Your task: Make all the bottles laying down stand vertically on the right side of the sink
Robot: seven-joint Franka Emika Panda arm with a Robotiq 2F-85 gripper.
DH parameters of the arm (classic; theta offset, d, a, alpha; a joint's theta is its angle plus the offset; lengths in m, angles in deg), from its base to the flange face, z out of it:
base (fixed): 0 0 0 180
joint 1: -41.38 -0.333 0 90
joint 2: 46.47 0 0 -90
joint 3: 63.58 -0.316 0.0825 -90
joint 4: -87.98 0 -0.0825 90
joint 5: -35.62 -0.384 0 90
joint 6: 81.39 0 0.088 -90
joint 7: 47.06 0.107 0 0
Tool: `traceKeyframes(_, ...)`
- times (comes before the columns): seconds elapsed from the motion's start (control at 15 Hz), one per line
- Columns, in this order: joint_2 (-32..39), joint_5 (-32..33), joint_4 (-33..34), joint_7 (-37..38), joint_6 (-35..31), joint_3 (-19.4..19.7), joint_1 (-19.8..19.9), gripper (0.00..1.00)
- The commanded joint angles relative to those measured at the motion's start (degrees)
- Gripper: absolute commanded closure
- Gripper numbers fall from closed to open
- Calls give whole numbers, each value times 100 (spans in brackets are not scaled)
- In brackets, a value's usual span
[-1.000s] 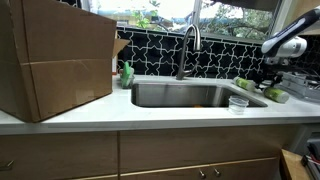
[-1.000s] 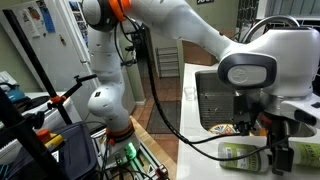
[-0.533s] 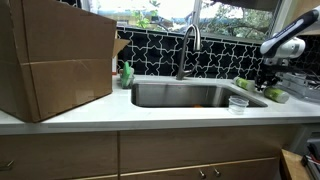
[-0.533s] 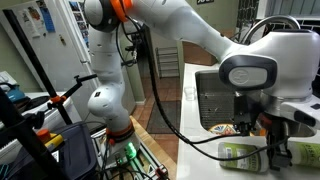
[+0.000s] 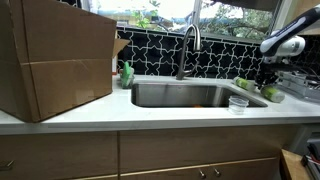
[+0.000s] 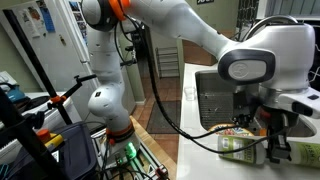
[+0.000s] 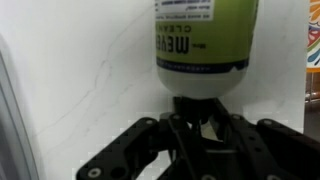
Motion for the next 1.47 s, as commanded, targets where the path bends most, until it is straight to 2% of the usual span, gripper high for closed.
traceKeyframes(0.0,-590,858,-430,830,-74,133,-247,92)
traceKeyframes(0.4,-1433,2676,-1042,2951,-342,-40,-453,92)
traceKeyframes(0.87,-2086,4759,-1639,5514,-419,-573,-320,92)
traceKeyframes(1.13,-2393,5808,-1959,6561,-341,-748,-319,92)
traceKeyframes(1.4,-2648,6595,-2246,7424,-358,-770,-354,92)
